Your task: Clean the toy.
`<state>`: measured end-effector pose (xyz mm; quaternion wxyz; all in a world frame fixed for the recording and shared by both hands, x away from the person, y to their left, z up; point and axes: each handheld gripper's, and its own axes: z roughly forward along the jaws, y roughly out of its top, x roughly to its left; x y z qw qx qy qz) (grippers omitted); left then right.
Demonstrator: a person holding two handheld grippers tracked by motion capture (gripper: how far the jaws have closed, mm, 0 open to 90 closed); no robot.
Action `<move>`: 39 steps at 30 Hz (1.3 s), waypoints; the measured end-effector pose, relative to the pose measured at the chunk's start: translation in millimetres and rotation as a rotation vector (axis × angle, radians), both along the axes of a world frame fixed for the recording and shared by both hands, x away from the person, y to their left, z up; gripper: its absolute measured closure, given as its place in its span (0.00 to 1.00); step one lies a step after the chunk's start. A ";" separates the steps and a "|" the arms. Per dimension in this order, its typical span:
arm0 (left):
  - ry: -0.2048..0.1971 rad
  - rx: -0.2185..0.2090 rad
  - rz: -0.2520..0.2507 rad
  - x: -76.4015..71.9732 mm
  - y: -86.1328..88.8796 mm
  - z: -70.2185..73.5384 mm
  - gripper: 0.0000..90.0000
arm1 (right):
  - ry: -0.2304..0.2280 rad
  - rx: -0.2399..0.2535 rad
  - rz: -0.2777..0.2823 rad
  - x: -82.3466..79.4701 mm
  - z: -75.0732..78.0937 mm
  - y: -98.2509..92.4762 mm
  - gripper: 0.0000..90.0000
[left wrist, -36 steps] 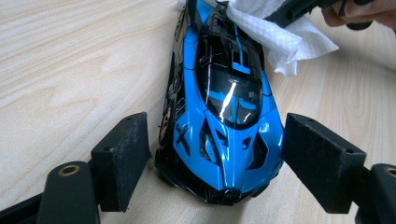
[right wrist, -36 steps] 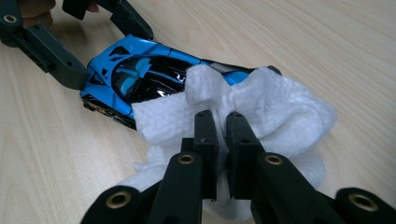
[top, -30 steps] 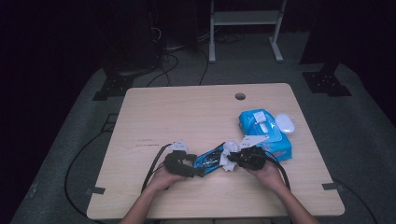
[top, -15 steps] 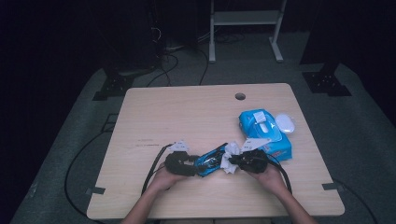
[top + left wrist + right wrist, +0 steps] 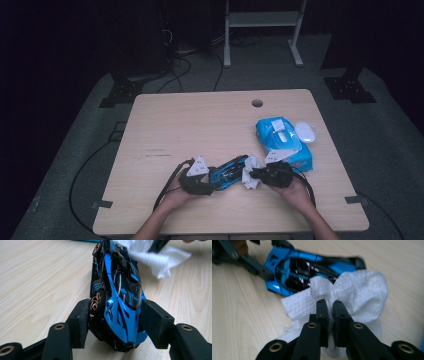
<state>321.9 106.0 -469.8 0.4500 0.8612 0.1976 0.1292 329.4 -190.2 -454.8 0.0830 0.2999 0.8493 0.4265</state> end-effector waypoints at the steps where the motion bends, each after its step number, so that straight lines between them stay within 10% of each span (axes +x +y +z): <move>1: -0.012 0.009 0.000 -1.7 -0.8 0.5 0.47 | -0.003 0.017 -0.003 -0.2 2.8 -0.9 0.93; 9: -0.096 0.063 -0.014 -9.8 -5.8 2.9 0.47 | -0.107 0.135 -0.023 7.9 41.2 7.1 0.93; 18: -0.110 0.070 -0.032 -11.1 -4.8 3.3 0.48 | -0.042 0.005 -0.035 41.6 28.5 31.6 0.93; 30: 0.006 0.001 -0.054 -7.0 -7.1 0.9 0.49 | -0.046 0.042 -0.020 16.7 29.8 14.4 0.93; 39: -0.034 0.047 -0.120 -3.3 -6.3 1.6 0.68 | -0.070 0.029 -0.017 1.6 27.9 7.9 0.93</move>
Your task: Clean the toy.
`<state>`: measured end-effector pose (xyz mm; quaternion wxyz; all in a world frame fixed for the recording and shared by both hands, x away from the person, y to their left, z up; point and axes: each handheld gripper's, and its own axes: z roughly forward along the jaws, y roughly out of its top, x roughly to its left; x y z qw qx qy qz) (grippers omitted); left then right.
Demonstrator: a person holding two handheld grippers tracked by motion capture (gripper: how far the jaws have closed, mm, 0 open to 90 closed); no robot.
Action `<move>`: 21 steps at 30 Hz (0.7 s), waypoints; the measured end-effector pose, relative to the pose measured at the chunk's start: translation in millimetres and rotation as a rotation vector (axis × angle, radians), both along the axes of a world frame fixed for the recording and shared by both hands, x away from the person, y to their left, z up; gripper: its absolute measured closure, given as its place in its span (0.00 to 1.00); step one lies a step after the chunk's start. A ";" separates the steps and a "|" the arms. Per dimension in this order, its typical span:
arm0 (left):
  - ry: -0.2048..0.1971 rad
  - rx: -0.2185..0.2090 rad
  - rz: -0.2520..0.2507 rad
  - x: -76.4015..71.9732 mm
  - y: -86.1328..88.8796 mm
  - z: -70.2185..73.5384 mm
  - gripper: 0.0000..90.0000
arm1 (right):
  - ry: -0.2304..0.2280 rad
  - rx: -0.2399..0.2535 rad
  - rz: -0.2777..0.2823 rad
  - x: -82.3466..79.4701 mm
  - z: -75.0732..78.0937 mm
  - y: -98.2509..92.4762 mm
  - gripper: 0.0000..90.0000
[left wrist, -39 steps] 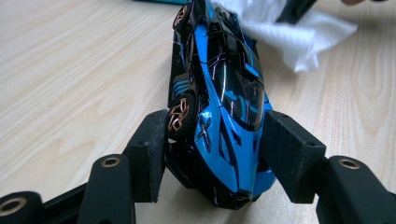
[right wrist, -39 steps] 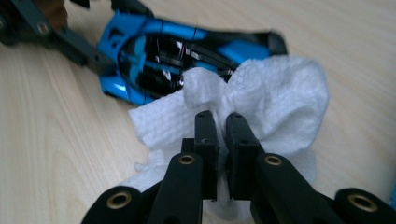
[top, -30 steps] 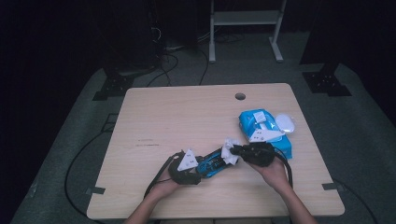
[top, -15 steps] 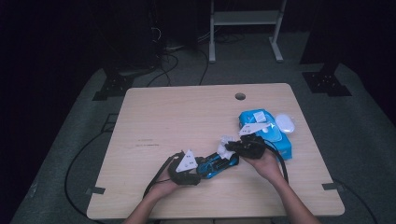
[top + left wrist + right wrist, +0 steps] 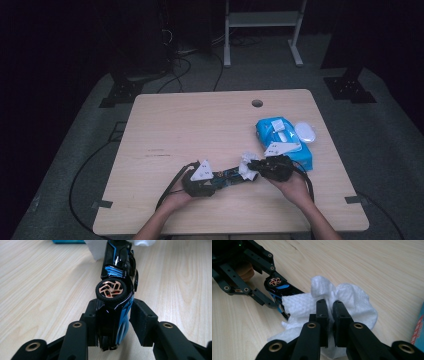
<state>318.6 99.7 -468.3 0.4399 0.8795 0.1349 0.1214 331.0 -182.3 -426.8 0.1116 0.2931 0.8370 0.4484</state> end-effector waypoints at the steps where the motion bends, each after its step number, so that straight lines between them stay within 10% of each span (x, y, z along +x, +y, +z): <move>1: -0.011 -0.003 -0.007 -0.5 0.6 0.0 0.71 | -0.004 -0.005 0.001 -0.1 0.5 2.0 0.93; 14: 0.015 -0.048 0.017 0.2 0.9 -0.7 0.73 | -0.062 -0.042 0.153 -10.4 1.5 78.8 0.93; 21: 0.016 -0.028 0.062 0.2 0.2 -0.4 0.72 | -0.057 -0.039 0.077 -3.5 1.4 53.0 0.92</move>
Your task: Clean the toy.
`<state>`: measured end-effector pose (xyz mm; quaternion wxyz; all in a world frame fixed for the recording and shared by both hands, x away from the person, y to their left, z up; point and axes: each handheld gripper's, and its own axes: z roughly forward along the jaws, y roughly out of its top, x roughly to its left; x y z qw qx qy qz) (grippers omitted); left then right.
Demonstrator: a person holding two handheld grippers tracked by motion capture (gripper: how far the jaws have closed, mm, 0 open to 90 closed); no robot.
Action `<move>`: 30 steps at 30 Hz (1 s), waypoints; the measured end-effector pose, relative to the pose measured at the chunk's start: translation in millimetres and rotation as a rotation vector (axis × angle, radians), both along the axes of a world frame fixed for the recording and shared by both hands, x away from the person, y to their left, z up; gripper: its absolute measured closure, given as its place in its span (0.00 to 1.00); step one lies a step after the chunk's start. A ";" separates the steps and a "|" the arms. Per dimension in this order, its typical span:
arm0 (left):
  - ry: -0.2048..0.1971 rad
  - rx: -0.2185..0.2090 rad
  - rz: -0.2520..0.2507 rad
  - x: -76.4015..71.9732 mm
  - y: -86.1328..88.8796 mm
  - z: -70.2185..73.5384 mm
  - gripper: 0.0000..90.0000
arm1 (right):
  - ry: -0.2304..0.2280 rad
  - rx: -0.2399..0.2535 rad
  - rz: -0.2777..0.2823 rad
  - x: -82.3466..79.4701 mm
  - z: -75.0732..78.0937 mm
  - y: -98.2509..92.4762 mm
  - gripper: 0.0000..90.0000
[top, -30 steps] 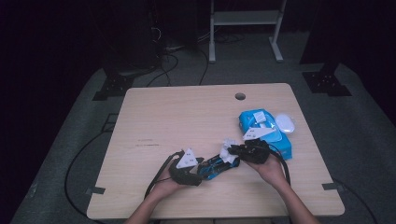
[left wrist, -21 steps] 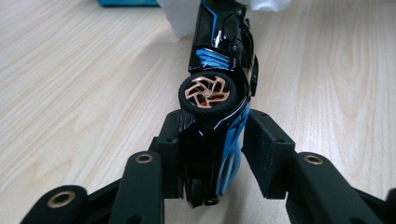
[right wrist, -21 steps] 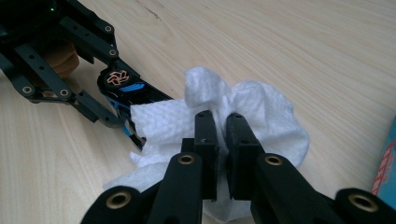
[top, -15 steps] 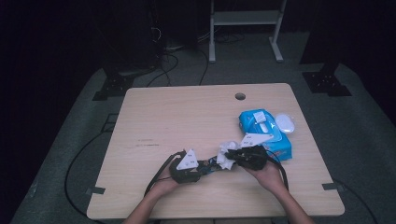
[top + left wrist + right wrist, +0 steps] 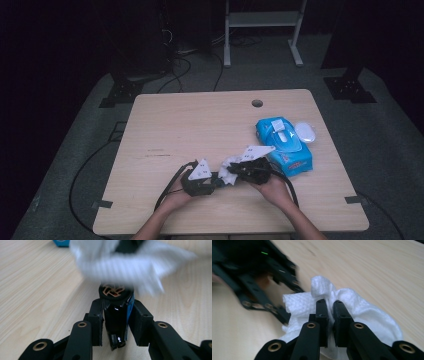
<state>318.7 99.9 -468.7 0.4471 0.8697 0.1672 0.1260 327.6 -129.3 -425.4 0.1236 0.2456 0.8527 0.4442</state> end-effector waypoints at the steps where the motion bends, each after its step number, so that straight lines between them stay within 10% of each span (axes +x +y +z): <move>1: -0.002 0.003 0.004 -0.1 -0.8 0.2 0.71 | -0.006 -0.006 -0.024 1.8 -0.9 -6.4 0.93; 6: -0.005 -0.002 0.001 -0.2 -2.3 -0.1 0.71 | 0.027 0.051 -0.081 6.0 -3.4 -20.9 0.93; 14: 0.006 -0.011 0.000 -0.8 -1.5 -0.6 0.72 | -0.016 0.033 0.026 -5.0 -4.2 12.8 0.92; 30: 0.019 -0.034 0.009 0.2 -1.3 -0.4 0.74 | 0.021 0.074 -0.209 17.1 -1.1 -69.1 0.92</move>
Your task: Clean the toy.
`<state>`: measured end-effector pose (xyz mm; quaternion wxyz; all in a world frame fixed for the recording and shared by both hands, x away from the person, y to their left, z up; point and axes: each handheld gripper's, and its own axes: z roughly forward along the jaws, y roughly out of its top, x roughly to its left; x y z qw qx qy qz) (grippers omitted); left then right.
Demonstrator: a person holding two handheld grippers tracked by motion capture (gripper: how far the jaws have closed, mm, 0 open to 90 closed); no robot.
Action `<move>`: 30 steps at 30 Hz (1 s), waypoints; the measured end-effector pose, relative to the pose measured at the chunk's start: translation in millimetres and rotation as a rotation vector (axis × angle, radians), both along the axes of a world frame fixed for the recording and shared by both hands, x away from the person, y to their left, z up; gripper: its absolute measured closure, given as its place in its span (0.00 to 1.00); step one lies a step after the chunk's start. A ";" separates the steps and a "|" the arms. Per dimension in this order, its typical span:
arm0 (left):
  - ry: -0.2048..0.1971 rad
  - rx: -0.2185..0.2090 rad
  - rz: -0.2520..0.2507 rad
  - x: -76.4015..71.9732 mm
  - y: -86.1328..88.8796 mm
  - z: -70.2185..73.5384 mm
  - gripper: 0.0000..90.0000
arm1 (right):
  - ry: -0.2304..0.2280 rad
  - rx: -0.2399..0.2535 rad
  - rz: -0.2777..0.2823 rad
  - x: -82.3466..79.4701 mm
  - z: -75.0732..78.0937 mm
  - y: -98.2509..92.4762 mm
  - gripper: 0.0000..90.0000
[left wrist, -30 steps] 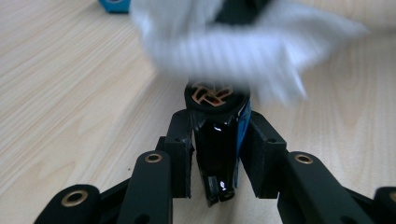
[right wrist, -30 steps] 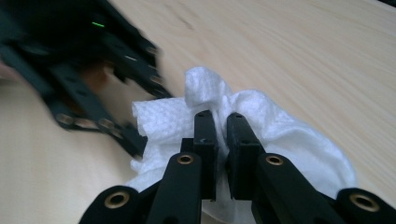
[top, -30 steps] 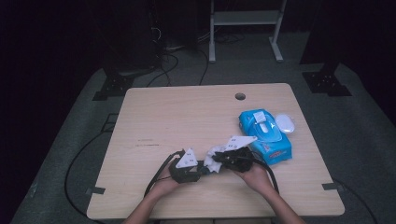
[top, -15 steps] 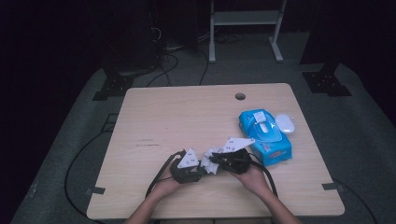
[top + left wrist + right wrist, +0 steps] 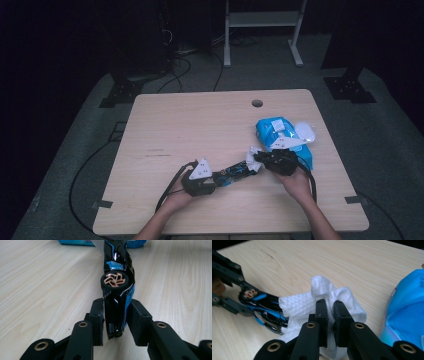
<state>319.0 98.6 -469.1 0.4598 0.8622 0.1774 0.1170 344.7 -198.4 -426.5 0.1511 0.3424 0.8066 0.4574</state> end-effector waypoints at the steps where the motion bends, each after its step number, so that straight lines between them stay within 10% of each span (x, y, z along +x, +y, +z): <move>1: 0.002 -0.007 -0.002 0.3 -0.4 -0.1 0.75 | -0.003 0.010 0.008 -0.8 0.5 1.3 0.92; 9: 0.002 -0.006 -0.003 -0.2 1.6 0.4 0.76 | -0.010 -0.071 0.003 1.0 -1.5 2.4 0.92; 15: 0.011 -0.024 -0.002 1.2 0.5 0.3 0.76 | 0.008 0.008 0.012 1.2 8.1 -8.3 0.92; 30: 0.024 -0.042 0.005 3.2 -1.0 -1.8 0.76 | -0.053 -0.091 0.231 -21.2 -0.2 89.5 0.92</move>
